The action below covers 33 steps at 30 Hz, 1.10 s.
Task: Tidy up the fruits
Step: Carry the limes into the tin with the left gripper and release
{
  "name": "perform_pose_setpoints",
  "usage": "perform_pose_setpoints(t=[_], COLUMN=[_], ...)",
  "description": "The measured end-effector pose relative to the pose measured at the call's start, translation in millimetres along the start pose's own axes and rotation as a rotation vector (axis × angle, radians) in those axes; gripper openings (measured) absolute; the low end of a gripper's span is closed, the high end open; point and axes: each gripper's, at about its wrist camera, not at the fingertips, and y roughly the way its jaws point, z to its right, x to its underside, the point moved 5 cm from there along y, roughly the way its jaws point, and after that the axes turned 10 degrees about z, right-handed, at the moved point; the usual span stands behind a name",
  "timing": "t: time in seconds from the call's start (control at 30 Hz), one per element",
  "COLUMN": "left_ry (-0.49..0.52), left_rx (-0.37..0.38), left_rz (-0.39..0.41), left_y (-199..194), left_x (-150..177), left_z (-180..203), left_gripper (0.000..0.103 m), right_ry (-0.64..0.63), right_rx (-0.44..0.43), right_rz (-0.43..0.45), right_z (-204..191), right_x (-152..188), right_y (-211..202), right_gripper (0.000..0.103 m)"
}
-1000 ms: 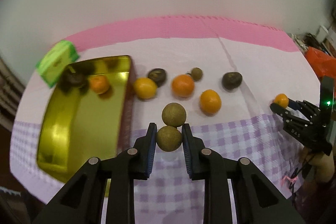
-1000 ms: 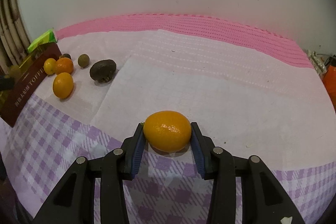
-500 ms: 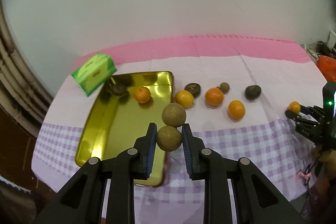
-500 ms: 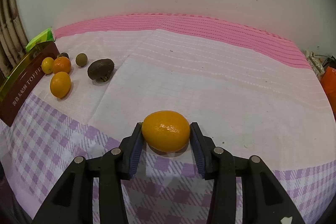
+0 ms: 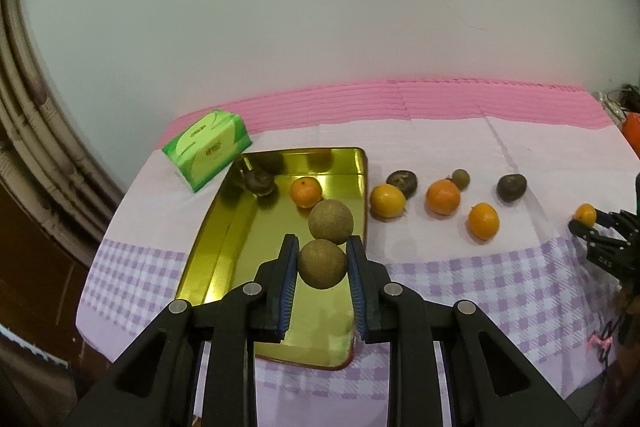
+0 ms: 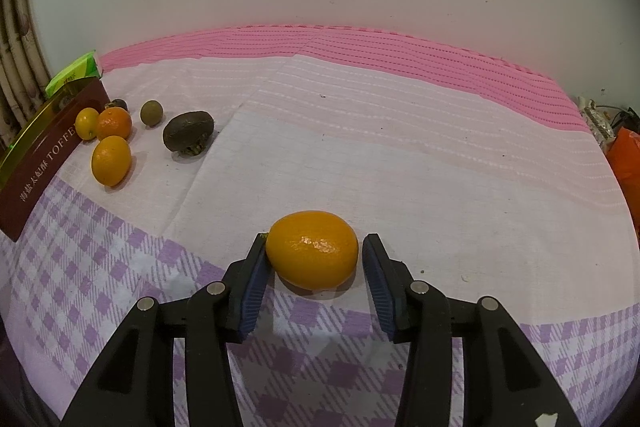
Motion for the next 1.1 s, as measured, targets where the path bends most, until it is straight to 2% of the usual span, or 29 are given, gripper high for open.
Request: perform_pose_setpoints(t=[0.7,1.1], left_ry=[0.003,-0.068], left_rx=[-0.097,-0.16], left_rz=[-0.049,-0.157], left_y=[32.6,73.4], left_x=[16.6,45.8], left_z=[-26.4,-64.3], left_gripper=[0.025,0.025], right_ry=[0.0,-0.001], right_rx=[0.001,0.002], right_rz=[0.0,0.0], right_z=[0.2,0.0], right_x=[-0.4,-0.6], right_y=[-0.4,-0.5], right_gripper=[0.042,0.042])
